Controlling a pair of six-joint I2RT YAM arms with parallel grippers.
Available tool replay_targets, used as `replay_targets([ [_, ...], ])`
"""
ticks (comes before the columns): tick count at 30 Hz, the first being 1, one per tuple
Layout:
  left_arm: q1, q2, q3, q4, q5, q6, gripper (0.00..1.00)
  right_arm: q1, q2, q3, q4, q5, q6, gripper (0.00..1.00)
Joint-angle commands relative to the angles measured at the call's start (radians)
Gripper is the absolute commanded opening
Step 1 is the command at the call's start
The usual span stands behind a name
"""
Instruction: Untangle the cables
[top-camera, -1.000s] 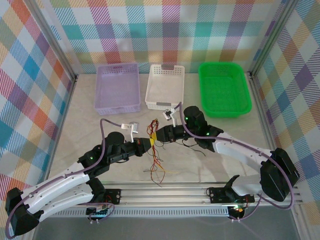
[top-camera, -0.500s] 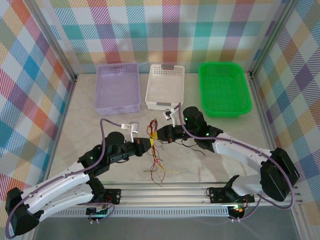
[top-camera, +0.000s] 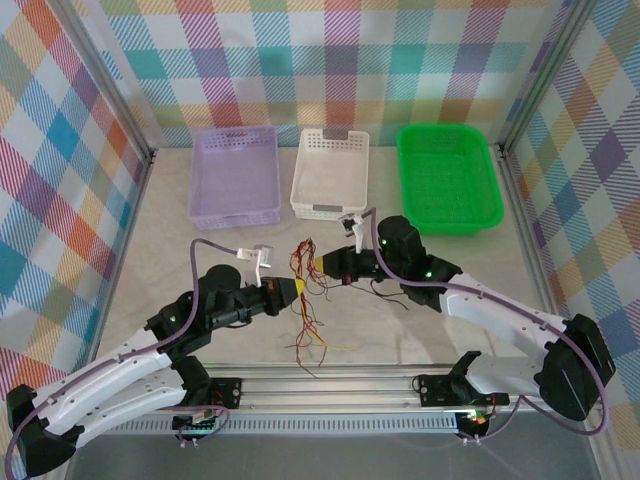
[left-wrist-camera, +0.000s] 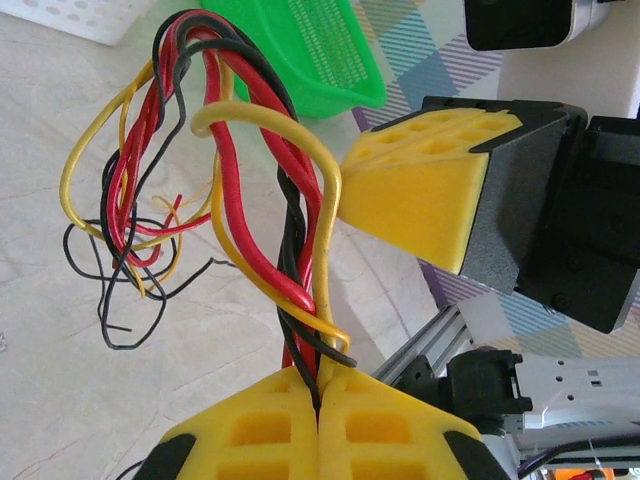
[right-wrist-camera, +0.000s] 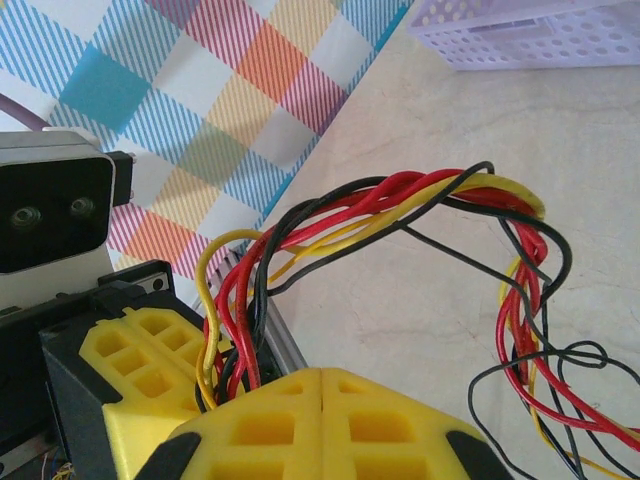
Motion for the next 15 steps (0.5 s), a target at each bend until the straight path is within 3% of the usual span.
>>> replay_targets([
  [1, -0.010, -0.015, 0.030, 0.008, 0.019, 0.017, 0.00, -0.001, -0.021, -0.021, 0.030, -0.010, -0.008, 0.00],
  [2, -0.010, -0.015, 0.031, 0.011, 0.022, 0.017, 0.00, -0.001, -0.017, -0.022, 0.035, -0.017, 0.000, 0.03],
  [5, -0.009, -0.003, 0.036, 0.017, 0.029, 0.016, 0.00, 0.004, 0.006, -0.024, 0.085, -0.073, 0.018, 0.28],
  [6, -0.010, 0.001, 0.036, 0.022, 0.033, 0.015, 0.00, 0.005, 0.014, -0.024, 0.098, -0.079, 0.024, 0.32],
  [15, -0.010, 0.024, 0.043, 0.040, 0.050, 0.012, 0.00, 0.017, 0.074, -0.039, 0.232, -0.113, 0.062, 0.36],
])
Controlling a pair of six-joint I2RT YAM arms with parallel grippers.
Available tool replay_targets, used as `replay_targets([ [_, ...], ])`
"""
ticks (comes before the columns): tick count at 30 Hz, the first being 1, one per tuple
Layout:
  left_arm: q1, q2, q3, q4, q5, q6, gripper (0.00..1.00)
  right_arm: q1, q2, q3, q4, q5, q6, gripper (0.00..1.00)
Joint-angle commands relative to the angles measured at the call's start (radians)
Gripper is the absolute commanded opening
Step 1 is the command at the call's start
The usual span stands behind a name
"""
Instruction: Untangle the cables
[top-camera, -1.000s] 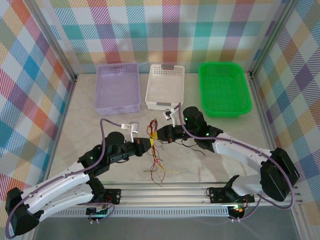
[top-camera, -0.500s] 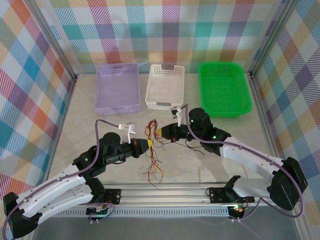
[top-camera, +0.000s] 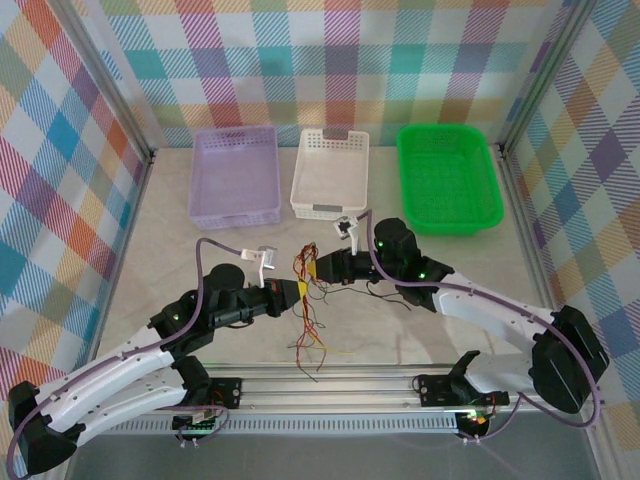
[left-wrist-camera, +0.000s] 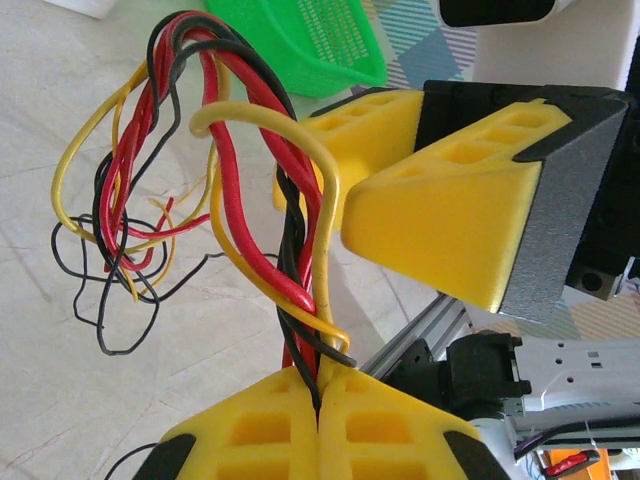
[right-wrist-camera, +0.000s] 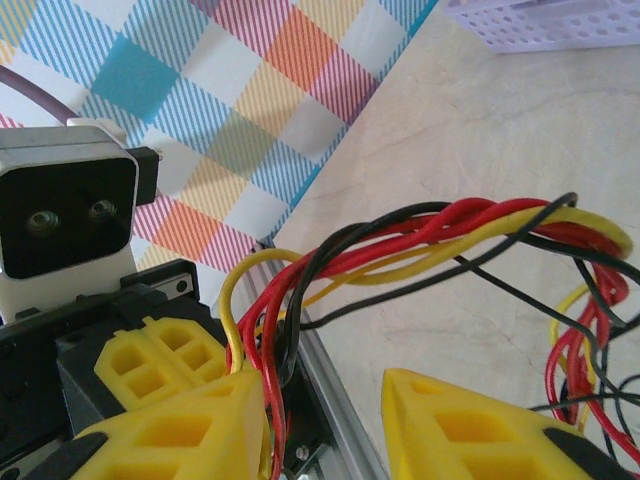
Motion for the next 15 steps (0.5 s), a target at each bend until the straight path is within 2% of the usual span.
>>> replay_targets([
  [1, -0.010, -0.002, 0.044, 0.036, 0.016, 0.011, 0.00, 0.016, 0.024, 0.002, 0.093, -0.042, 0.017, 0.36],
  [11, -0.011, 0.026, 0.057, 0.053, 0.022, 0.014, 0.00, 0.034, 0.044, 0.000, 0.109, -0.050, 0.008, 0.31],
  [15, -0.010, 0.026, 0.059, 0.047, 0.017, 0.016, 0.00, 0.036, 0.036, -0.017, 0.148, -0.074, 0.020, 0.33],
])
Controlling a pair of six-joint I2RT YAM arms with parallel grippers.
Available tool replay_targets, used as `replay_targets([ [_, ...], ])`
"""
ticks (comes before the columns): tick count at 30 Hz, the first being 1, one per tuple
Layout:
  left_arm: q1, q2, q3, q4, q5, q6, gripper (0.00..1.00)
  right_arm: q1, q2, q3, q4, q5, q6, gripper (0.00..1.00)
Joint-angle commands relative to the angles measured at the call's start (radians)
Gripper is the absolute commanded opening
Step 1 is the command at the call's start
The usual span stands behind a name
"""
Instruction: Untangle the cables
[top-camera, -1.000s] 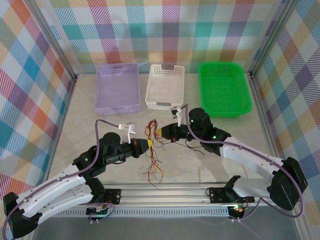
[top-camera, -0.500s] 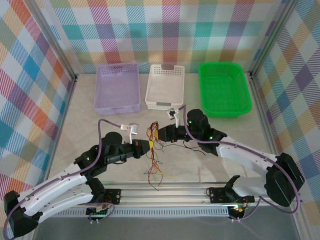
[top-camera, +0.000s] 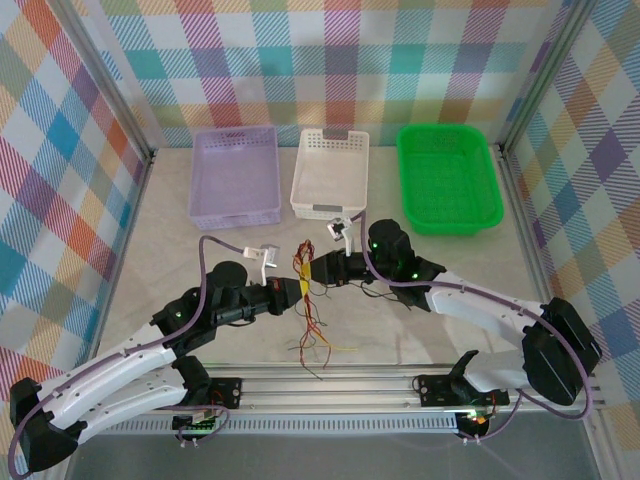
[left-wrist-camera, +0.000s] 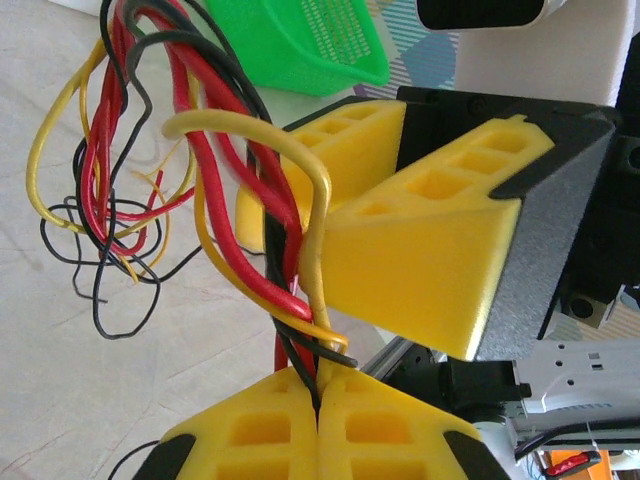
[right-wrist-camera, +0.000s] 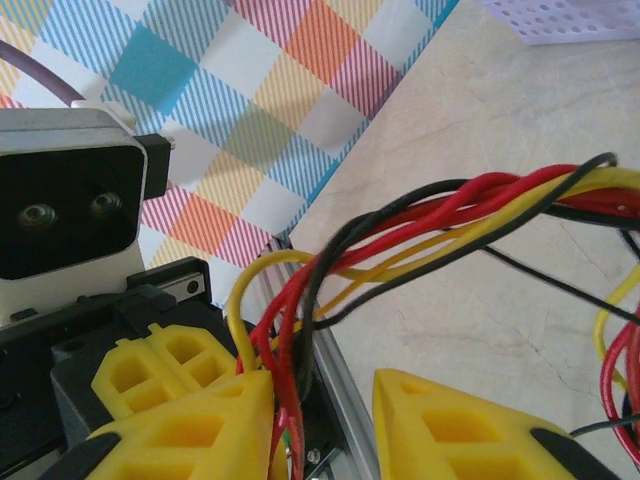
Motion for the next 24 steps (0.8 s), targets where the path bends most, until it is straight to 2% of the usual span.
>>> replay_targets([
  [1, -0.009, -0.005, 0.041, 0.043, 0.014, 0.019, 0.00, 0.015, -0.009, -0.019, 0.082, -0.053, 0.007, 0.34],
  [12, -0.009, -0.009, 0.038, 0.065, 0.024, 0.013, 0.00, 0.018, -0.010, -0.049, 0.133, -0.078, 0.035, 0.35],
  [17, -0.010, -0.023, 0.030, 0.073, 0.028, 0.010, 0.00, 0.018, -0.017, -0.060, 0.138, -0.080, 0.033, 0.25],
  [24, -0.010, -0.034, 0.028, 0.082, 0.037, 0.007, 0.00, 0.018, -0.050, -0.070, 0.097, -0.045, 0.008, 0.04],
])
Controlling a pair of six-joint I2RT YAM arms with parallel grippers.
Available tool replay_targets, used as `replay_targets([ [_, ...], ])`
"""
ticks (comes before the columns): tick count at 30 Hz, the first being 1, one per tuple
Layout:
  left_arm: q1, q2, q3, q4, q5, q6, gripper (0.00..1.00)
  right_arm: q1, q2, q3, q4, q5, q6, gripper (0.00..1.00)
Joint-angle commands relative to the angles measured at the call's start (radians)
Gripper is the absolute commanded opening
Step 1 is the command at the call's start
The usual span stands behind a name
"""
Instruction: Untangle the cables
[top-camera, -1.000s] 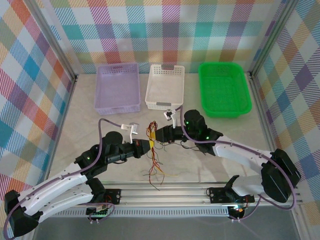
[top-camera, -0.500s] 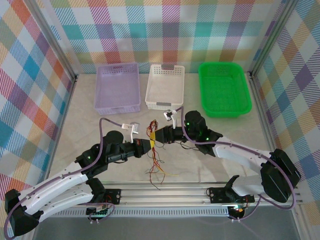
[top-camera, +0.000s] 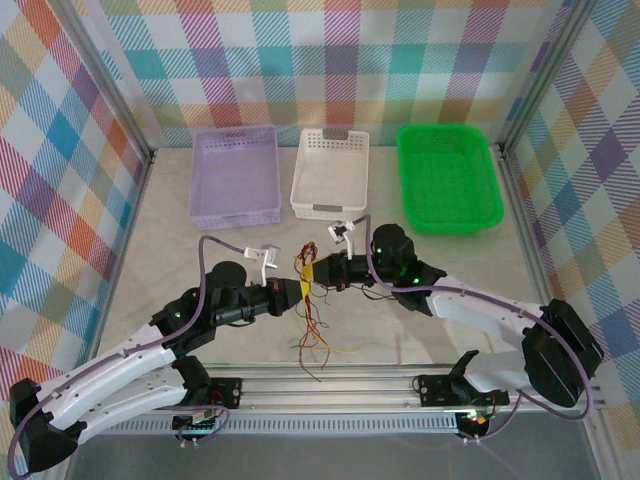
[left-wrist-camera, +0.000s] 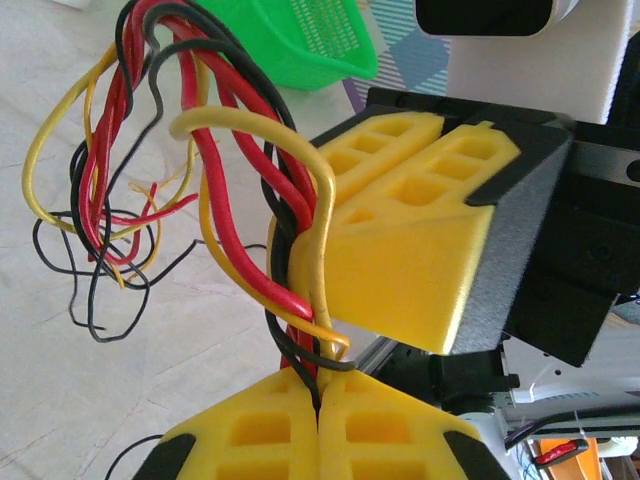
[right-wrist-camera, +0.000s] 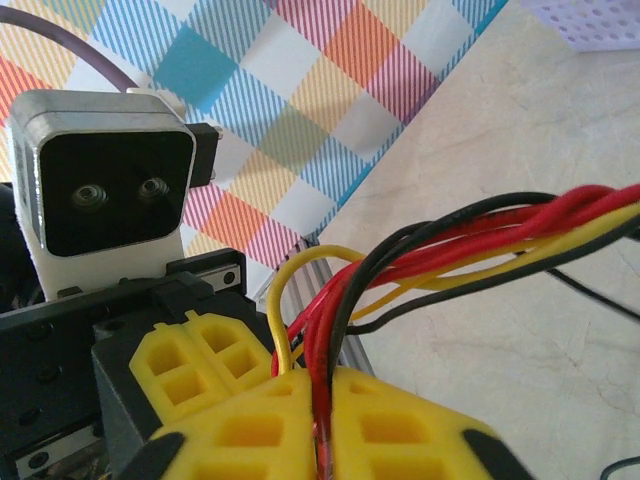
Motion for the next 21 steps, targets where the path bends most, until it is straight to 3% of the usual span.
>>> replay_targets([
  [1, -0.010, -0.030, 0.026, 0.072, 0.016, 0.009, 0.00, 0.015, -0.040, -0.018, -0.026, 0.000, -0.026, 0.00],
  [15, -0.009, -0.098, 0.030, 0.009, 0.008, 0.018, 0.00, 0.012, -0.210, -0.050, -0.198, 0.148, -0.104, 0.00],
  [21, -0.010, -0.104, 0.062, -0.044, -0.007, 0.042, 0.00, -0.010, -0.295, -0.037, -0.373, 0.272, -0.141, 0.00],
])
